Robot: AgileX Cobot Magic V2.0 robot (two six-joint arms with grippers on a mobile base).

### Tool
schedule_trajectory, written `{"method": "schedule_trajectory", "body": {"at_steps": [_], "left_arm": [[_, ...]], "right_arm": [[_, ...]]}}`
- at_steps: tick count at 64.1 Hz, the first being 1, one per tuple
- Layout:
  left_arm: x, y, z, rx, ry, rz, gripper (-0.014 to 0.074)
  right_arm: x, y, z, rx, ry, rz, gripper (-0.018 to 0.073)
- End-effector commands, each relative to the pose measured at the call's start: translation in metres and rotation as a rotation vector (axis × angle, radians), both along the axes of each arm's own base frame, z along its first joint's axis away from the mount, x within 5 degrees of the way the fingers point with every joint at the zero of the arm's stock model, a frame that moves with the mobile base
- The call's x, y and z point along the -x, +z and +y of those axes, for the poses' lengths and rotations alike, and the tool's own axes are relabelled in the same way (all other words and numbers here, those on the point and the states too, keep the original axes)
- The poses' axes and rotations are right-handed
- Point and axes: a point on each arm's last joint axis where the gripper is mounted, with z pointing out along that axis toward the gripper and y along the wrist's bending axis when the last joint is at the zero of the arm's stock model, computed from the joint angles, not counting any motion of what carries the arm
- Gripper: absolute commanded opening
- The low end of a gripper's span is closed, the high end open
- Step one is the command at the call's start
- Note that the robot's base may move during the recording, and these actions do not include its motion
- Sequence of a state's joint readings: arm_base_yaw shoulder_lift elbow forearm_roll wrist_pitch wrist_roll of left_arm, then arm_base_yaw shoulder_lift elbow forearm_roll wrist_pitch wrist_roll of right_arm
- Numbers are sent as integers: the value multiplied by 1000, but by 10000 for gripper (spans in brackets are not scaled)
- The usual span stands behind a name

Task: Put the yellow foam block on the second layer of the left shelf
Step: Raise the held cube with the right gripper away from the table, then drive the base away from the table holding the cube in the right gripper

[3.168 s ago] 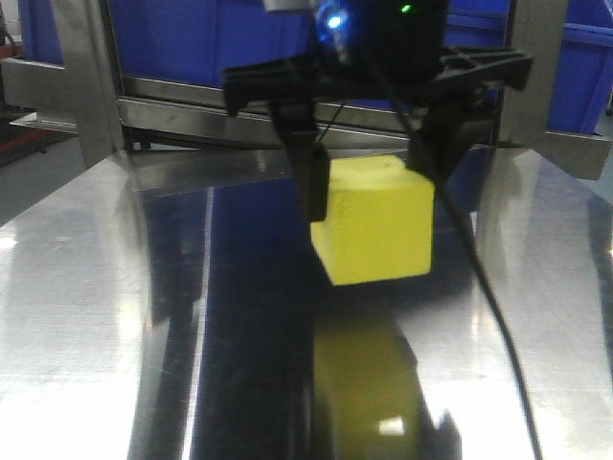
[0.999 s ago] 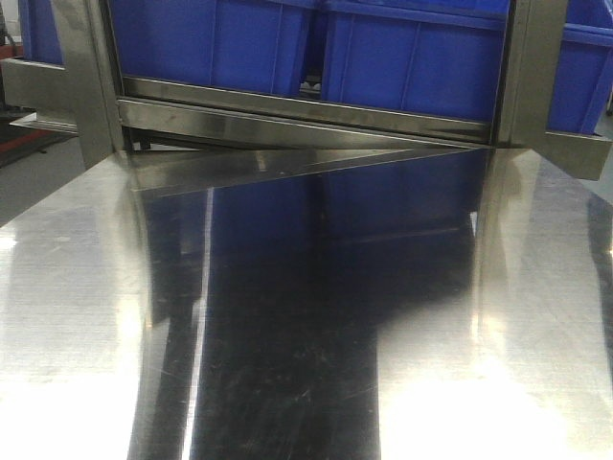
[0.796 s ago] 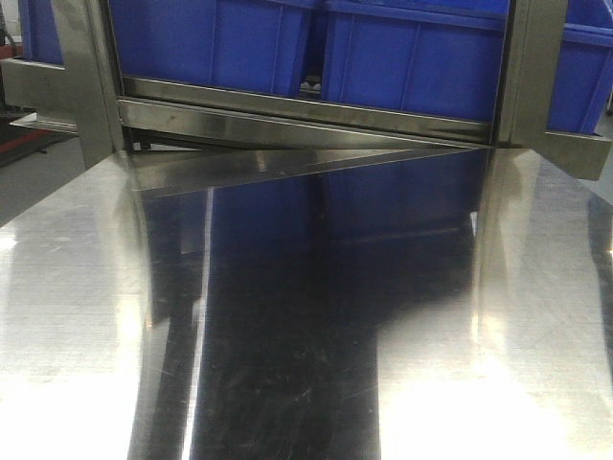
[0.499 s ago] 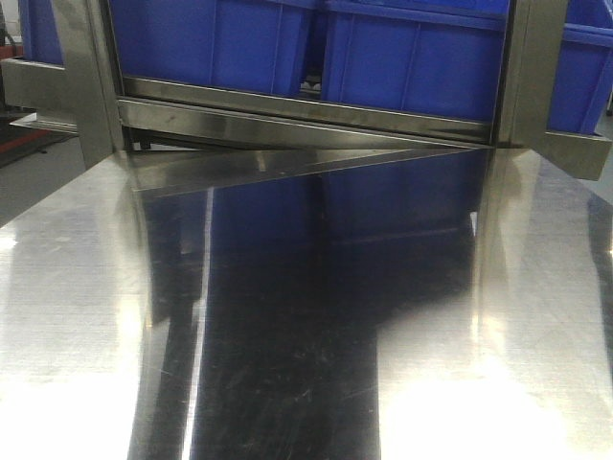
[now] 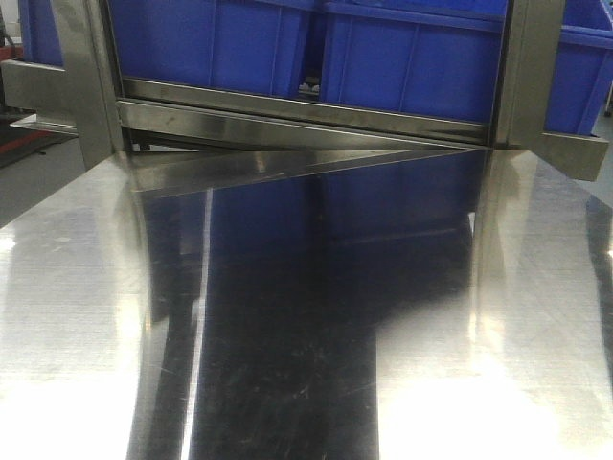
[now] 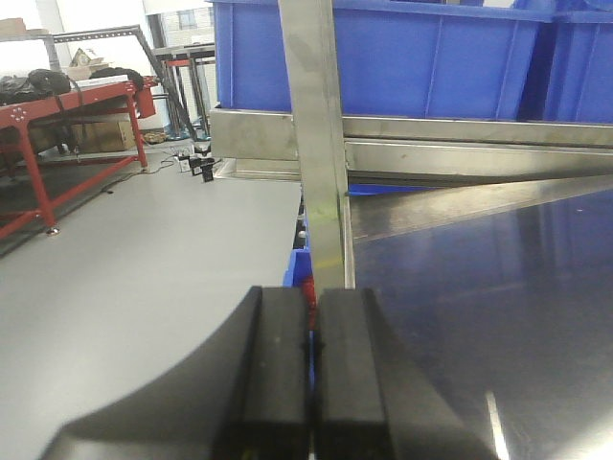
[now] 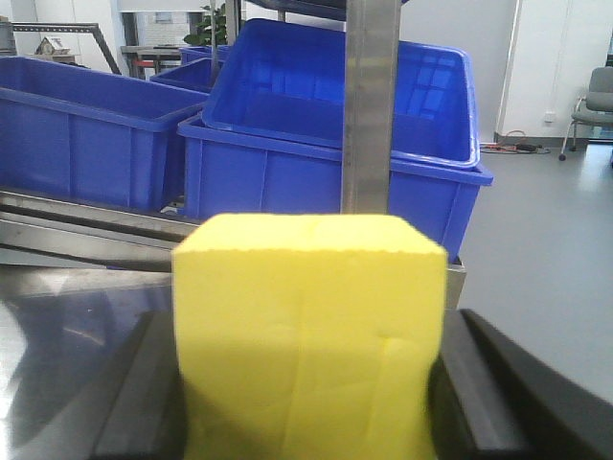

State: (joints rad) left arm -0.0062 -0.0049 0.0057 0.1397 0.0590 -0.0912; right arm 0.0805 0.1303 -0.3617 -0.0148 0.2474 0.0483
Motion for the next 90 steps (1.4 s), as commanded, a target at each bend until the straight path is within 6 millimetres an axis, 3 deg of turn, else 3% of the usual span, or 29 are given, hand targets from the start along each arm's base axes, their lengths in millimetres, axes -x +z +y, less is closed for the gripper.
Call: {"method": "schedule_trajectory", "body": {"at_steps": [1, 90], "left_arm": [[1, 1, -1, 11, -16, -78, 136], [1, 1, -1, 11, -16, -78, 136]], "right_arm": [[2, 17, 0, 7, -8, -116, 414], [2, 17, 0, 7, -8, -116, 414]]}}
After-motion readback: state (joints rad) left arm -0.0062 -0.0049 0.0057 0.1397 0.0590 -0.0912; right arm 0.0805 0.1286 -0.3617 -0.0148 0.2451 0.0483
